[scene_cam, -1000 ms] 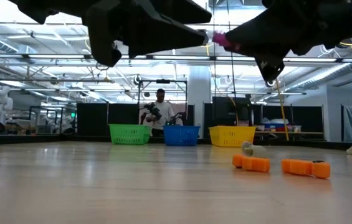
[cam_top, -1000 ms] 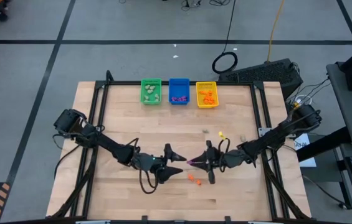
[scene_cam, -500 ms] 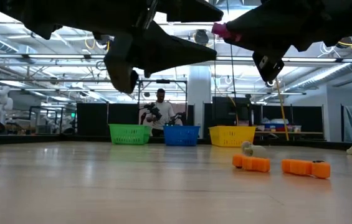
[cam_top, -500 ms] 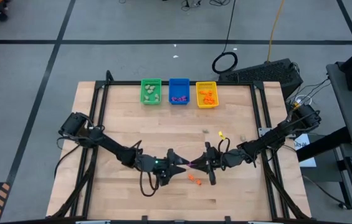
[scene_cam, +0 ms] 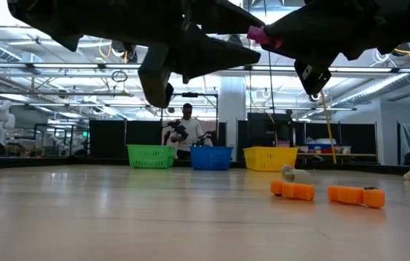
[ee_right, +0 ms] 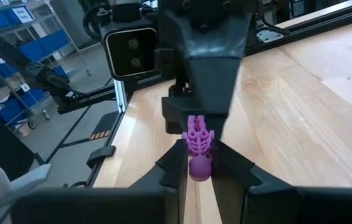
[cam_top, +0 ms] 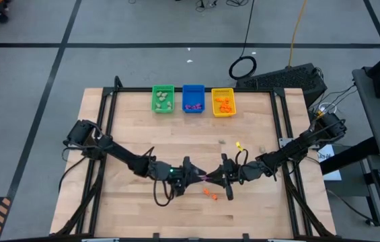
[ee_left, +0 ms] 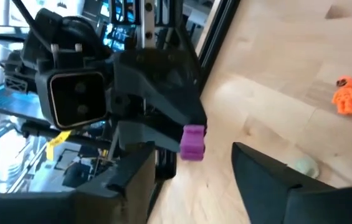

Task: Sort Halloween decoration
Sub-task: Put the purple skeleton toy into the blue bin

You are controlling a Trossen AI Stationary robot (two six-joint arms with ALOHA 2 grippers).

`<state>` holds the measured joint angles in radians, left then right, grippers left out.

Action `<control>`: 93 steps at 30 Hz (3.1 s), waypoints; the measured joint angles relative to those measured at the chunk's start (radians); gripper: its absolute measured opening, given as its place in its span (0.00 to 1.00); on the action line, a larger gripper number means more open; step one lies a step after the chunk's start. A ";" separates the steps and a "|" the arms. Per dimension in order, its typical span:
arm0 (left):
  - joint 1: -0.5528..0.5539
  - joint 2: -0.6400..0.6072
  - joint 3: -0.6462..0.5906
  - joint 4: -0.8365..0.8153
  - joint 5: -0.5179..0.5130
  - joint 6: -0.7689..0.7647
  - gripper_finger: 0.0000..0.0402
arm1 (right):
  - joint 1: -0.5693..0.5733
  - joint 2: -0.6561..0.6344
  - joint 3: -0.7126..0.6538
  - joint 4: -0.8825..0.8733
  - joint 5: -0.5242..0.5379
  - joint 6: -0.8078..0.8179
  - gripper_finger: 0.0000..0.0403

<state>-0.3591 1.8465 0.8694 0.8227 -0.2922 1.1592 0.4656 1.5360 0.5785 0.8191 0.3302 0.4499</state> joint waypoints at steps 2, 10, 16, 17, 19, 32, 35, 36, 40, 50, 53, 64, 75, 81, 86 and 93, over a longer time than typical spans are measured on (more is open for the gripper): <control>-0.002 0.000 0.000 0.000 0.003 0.000 0.47 | 0.000 0.000 0.000 -0.001 0.000 -0.001 0.12; -0.002 0.000 0.000 -0.001 0.060 0.000 0.33 | 0.000 0.000 0.000 -0.001 0.000 0.001 0.12; -0.001 0.000 0.000 -0.001 0.056 0.000 0.27 | 0.000 0.000 0.000 -0.002 -0.006 0.002 0.12; -0.001 0.000 0.000 -0.001 0.056 -0.001 0.26 | 0.000 0.000 0.000 -0.002 -0.019 0.002 0.12; -0.001 0.000 0.000 -0.001 0.056 -0.001 0.24 | 0.000 0.000 0.000 -0.002 -0.026 0.002 0.12; 0.000 0.000 0.000 0.000 0.076 -0.001 0.11 | 0.001 0.000 0.000 -0.003 -0.033 0.002 0.12; 0.000 0.000 0.000 0.000 0.080 -0.001 0.06 | 0.002 0.000 0.000 -0.003 -0.031 0.002 0.12; 0.000 0.000 0.000 0.000 0.080 -0.001 0.05 | 0.002 0.000 0.000 -0.004 -0.028 0.002 0.12; 0.000 0.000 0.000 -0.001 0.081 -0.001 0.04 | 0.002 0.000 0.000 -0.002 -0.021 0.002 0.15; -0.002 0.000 0.000 -0.001 0.092 -0.039 0.03 | 0.000 -0.032 0.000 -0.023 -0.013 0.005 0.38; -0.004 0.000 0.000 0.002 0.090 -0.061 0.03 | 0.000 -0.076 0.000 -0.069 -0.013 0.001 0.45; -0.019 -0.001 0.000 0.106 -0.029 -0.246 0.03 | 0.001 -0.305 0.000 -0.315 0.019 -0.207 0.57; -0.088 -0.001 0.000 0.384 -0.301 -0.492 0.03 | 0.001 -0.336 0.000 -0.690 0.267 -0.167 0.55; -0.123 -0.002 0.000 0.551 -0.424 -0.686 0.03 | 0.000 -0.292 0.000 -0.744 0.354 -0.102 0.55; -0.134 -0.002 0.000 0.609 -0.410 -0.952 0.05 | -0.002 -0.282 0.000 -0.726 0.354 -0.102 0.55; -0.132 -0.002 0.000 0.676 -0.405 -1.168 0.07 | -0.002 -0.282 0.000 -0.719 0.354 -0.099 0.55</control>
<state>-0.4911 1.8446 0.8696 1.4991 -0.6975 -0.0092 0.4641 1.2537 0.5785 0.1005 0.6842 0.3511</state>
